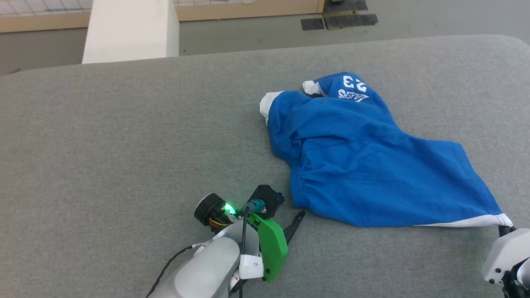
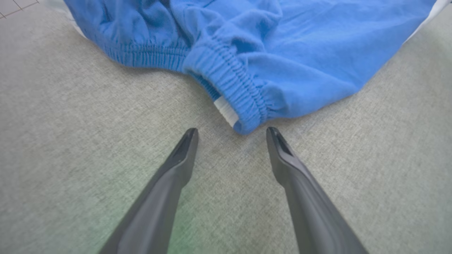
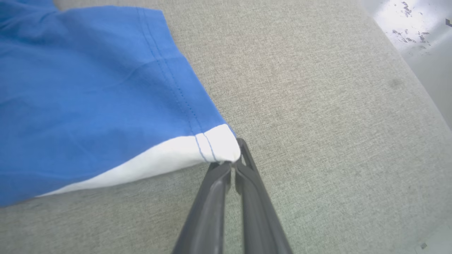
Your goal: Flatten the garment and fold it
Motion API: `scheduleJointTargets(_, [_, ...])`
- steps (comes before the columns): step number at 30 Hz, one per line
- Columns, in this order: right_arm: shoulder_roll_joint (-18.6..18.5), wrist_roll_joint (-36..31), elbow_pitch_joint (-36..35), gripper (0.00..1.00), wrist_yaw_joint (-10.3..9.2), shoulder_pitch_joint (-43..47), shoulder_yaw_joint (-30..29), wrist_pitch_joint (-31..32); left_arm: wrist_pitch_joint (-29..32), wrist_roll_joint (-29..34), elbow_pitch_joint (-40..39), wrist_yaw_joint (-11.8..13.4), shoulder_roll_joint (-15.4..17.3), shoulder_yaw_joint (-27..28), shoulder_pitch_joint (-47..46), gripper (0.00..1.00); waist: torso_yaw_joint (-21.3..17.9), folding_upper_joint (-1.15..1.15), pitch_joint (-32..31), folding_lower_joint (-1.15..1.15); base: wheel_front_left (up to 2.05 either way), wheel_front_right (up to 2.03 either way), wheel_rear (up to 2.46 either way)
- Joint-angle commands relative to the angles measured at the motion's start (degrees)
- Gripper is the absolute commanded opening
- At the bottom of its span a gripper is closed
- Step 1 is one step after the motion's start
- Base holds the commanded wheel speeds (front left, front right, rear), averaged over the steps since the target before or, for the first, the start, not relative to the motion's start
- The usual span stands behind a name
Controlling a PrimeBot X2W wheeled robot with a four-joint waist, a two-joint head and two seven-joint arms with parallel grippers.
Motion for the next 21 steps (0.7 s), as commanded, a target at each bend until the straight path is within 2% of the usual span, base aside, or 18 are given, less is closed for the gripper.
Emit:
scheduleJointTargets(1, [-0.03, 0.46, 0.37, 0.0, -0.1, -1.1, 0.2, -0.59, -0.02, -1.23, 0.53, -0.22, 0.67, -1.18, -1.59, 1.0, -0.83, 0.0, 0.86, 0.0, 0.0, 0.0, 0.0])
scheduleJointTargets(9, [-0.03, 1.4, 1.64, 0.0, -0.1, -2.11, 1.76, -1.55, -1.42, -6.01, 3.49, -0.22, 0.61, -7.22, -5.94, 1.0, -1.12, 0.0, 1.63, 0.0, 0.0, 0.0, 0.0])
scheduleJointTargets(10, [-0.03, 1.47, 1.75, 0.0, -0.1, -2.18, 1.87, -1.66, -1.85, -6.81, 3.75, -0.23, 0.37, -7.87, -6.4, 0.93, -1.08, 0.0, 1.7, 0.0, 0.0, 0.0, 0.0])
scheduleJointTargets(11, [-0.03, 1.53, 1.85, 0.0, -0.1, -2.22, 2.0, -1.72, -2.24, -7.54, 3.87, -0.23, 0.16, -8.43, -6.71, 0.71, -1.06, 0.0, 1.73, 0.0, 0.0, 0.0, 0.0])
scheduleJointTargets(12, [-0.03, 1.65, 1.99, 0.0, -0.1, -2.26, 2.14, -1.78, -2.5, -8.51, 4.03, -0.23, -0.05, -9.28, -7.03, 0.39, -1.02, 0.0, 1.73, 0.0, 0.0, 0.0, 0.0])
scheduleJointTargets(13, [-0.03, 1.7, 2.09, 0.0, -0.1, -2.25, 2.22, -1.79, -2.67, -9.17, 4.2, -0.23, -0.14, -9.97, -7.28, 0.15, -0.97, 0.0, 1.71, 0.0, 0.0, 0.0, 0.0])
scheduleJointTargets(14, [-0.03, 1.76, 2.16, 0.0, -0.1, -2.25, 2.29, -1.84, -2.98, -10.11, 4.23, -0.23, -0.23, -10.92, -7.48, 0.0, -0.9, 0.0, 1.66, 0.0, 0.0, 0.0, 0.0])
scheduleJointTargets(17, [-0.03, 1.93, 2.21, 0.0, -0.1, -2.13, 2.33, -1.96, -3.93, -12.79, 3.87, -0.23, -0.11, -12.94, -7.61, 0.0, -0.55, 0.0, 1.32, 0.0, 0.0, 0.0, 0.0])
scheduleJointTargets(21, [-0.03, 2.49, 1.38, 0.0, -0.1, -1.78, 2.51, -2.2, -6.89, -16.58, 2.66, -0.23, 1.05, -12.4, -6.9, 0.0, 0.07, 0.0, 0.36, 0.0, 0.0, 0.0, 0.0])
